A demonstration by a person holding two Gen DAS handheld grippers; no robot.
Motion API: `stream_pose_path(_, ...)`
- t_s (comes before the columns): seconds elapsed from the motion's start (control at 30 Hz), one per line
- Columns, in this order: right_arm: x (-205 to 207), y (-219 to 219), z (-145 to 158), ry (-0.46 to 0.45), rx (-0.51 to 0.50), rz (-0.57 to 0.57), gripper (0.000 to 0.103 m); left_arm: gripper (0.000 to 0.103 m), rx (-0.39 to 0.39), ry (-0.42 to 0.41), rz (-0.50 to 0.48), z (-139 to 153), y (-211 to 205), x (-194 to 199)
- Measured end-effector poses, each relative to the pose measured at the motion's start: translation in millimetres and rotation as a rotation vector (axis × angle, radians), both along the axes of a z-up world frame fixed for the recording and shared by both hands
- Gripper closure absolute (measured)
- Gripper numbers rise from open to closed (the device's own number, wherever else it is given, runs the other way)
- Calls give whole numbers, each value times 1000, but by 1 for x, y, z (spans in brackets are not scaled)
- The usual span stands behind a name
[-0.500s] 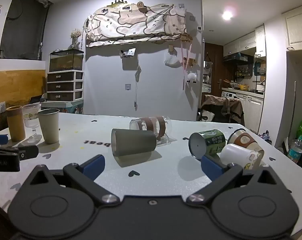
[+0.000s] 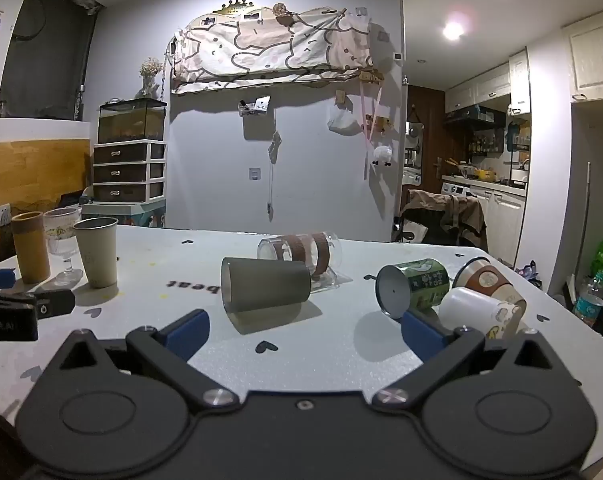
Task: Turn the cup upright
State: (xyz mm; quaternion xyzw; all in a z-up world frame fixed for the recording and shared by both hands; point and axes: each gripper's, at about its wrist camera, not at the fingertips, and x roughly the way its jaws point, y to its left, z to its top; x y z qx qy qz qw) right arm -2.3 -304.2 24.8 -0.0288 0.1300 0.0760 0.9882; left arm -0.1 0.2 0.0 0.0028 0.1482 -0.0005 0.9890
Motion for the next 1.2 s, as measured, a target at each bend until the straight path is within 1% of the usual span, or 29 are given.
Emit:
stream_pose_path(0.9, 0, 0, 0, 2, -1, 4, 0, 0, 0, 0, -1, 0, 0, 0)
stream_pose_path(0.93, 3, 0, -5, 3, 0, 5, 0, 0, 0, 0, -1, 0, 0, 0)
stream_pose_path(1.0, 4, 1, -7, 2, 0, 5, 0, 0, -1, 1, 0, 0, 0, 0)
stream_pose_path(1.2, 3, 1, -6, 3, 0, 4, 0, 0, 0, 1, -1, -2, -2, 1)
